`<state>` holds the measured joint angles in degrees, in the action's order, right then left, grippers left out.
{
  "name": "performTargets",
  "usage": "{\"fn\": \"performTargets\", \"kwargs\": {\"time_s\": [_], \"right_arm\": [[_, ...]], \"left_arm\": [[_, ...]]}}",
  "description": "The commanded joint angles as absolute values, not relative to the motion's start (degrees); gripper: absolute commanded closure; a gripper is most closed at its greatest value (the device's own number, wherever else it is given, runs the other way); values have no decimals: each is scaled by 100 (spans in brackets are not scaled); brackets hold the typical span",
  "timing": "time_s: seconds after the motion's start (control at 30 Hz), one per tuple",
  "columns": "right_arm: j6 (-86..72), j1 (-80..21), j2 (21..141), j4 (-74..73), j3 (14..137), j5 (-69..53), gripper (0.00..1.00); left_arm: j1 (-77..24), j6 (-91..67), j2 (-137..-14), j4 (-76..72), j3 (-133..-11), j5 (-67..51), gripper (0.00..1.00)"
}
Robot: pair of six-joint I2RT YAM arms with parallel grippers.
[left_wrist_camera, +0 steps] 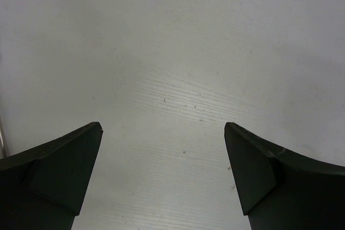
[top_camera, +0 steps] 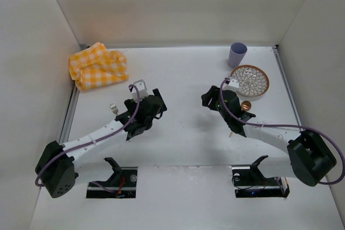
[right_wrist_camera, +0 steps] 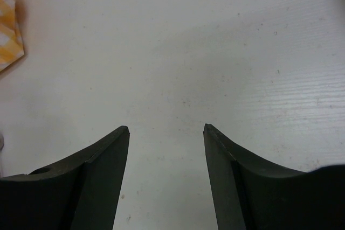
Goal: Set the dinner table for one person
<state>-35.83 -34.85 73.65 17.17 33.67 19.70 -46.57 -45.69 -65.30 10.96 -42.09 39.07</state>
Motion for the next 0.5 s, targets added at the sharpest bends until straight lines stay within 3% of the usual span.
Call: {"fn": "performTargets", "kwargs": {"time_s": [0.0, 0.4, 0.43, 0.47], "right_arm": [[-3560, -3476, 7383, 1907, 3551, 2004, 37], [-3551, -3502, 7471, 1907, 3586, 1978, 37], [-3551, -3511, 7453, 1907, 3586, 1978, 37], [-3551, -3511, 7436, 1907, 3586, 1978, 37]], "left_arm": [[-4505, -4456, -6469, 687, -4105, 4077, 0], [-2862, -3059, -7628, -1870, -4509, 4352, 1], [-2669, -2989, -7751, -2177, -4517, 4150, 16], [-2476, -2919, -7900, -2406, -4578, 4035, 52]]}}
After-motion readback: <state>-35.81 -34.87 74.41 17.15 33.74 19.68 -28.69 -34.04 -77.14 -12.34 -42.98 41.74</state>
